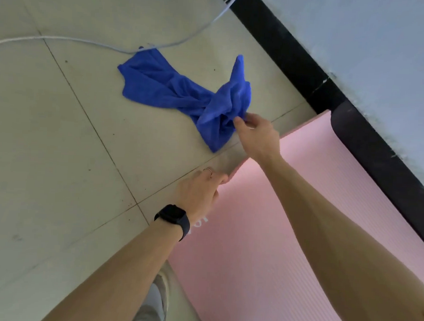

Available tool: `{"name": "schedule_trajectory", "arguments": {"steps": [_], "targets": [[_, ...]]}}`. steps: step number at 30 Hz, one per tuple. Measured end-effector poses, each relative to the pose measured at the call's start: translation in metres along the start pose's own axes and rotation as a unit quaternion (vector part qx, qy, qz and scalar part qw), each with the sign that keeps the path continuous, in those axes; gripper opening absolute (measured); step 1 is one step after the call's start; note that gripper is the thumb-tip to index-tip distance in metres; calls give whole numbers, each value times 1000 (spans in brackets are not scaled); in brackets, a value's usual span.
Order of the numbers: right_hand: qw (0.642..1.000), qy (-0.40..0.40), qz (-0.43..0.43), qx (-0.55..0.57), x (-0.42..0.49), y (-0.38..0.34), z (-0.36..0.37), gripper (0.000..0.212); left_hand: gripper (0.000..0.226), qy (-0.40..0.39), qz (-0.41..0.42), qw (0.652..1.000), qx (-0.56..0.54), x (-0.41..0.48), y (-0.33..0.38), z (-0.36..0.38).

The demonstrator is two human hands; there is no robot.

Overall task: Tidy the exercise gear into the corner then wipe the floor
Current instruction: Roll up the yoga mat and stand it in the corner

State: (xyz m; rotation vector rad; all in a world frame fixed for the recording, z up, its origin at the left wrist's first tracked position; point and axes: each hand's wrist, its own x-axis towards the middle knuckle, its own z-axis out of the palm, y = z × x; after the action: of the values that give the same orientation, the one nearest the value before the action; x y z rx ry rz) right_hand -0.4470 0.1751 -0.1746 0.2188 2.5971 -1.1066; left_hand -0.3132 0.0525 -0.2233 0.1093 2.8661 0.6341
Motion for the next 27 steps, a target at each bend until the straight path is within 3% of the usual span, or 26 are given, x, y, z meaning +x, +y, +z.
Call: {"name": "schedule_trajectory", "arguments": {"steps": [3,6,9,11,14,18,23,27], "targets": [[973,33,-19,-229,-16,34,-1,49,37,-4,1,1000,15,-6,-2,2],[953,35,-43,-299,-38,63,0,58,23,-4,16,999,40,-11,1,2],[954,58,-52,-291,-41,71,-6,69,16,3,-49,998,-37,-1,11,-6],[957,65,-28,-283,-38,70,-8,72,18,-36,-93,992,-78,16,13,-11],[959,60,2,-278,-30,79,-10,63,20,-116,-88,985,-94,42,13,-11],[961,38,66,-264,-19,95,-15,54,42,-178,-81,973,-122,64,16,7],[973,19,166,-159,-4,78,-9,25,32,-64,-43,995,-63,46,34,36],[966,58,215,-130,8,67,2,40,37,-27,-29,999,-20,37,43,48]]}}
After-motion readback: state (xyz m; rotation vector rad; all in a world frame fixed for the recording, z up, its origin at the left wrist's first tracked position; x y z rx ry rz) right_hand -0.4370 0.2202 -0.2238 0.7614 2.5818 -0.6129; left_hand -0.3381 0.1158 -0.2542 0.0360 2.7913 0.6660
